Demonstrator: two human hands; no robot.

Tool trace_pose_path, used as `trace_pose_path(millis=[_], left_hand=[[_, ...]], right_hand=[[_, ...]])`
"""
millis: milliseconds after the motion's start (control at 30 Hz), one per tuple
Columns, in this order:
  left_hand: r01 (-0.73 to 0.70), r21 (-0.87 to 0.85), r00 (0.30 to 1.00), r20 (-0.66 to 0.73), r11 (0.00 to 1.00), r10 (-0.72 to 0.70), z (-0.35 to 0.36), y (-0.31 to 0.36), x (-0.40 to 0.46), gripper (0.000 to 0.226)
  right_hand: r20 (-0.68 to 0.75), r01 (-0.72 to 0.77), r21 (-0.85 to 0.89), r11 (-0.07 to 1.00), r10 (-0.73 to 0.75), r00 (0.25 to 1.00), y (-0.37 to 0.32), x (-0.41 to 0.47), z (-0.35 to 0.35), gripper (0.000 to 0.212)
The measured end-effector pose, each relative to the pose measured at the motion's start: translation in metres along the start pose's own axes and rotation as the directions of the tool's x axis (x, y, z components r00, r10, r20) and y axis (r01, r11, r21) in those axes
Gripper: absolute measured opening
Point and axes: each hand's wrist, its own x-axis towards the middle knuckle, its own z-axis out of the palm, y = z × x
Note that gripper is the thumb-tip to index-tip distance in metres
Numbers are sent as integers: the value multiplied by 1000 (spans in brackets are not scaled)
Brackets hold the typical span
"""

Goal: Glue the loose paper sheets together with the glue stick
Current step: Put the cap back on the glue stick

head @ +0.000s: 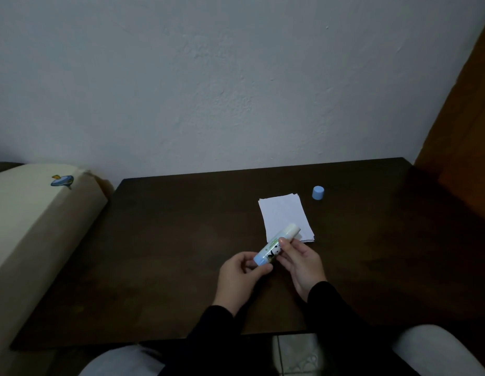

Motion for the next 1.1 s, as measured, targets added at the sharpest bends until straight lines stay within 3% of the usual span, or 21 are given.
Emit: trace_pose_path(millis=[67,167,333,433,567,700,800,900,1033,1100], left_hand=[[26,9,998,53,1000,-27,0,3,2,15],[111,28,986,124,993,-113,0,6,2,43],[28,-26,999,30,999,-28,-1,5,6,25],[3,-40,998,66,999,0,-4,2,5,30],[-4,-13,998,64,1000,5,-3,2,5,9],[35,76,994,103,996,-43,-2,3,3,37],[-16,16,999,41,1000,16,-2,5,2,16],[-44,21,998,35,999,43,-5,2,6,32],[-32,11,998,62,999,32,-6,5,6,17],[17,12,992,121,1000,-19,-6,8,4,20]], right_hand=[[-11,-9,21,1000,10,1000,0,1,0,23],[-30,-21,39,999,22,999,-1,2,-1,15],[-42,-7,20,1000,8,999,-2,1,0,21],[-45,-6,4,1000,6,999,-3,1,1,17],[-27,-3,-11,1000,2,1000,-2,0,1,14],[-33,0,0,1000,0,999,-3,0,1,13],[-43,-3,11,1000,4,999,-4,-1,3,7],[-57,-14,8,1000,14,998,-4,-1,3,6],[-50,-19,15,1000,20,999,-5,-1,3,7],[-58,-21,29,999,22,998,-5,-2,4,7]])
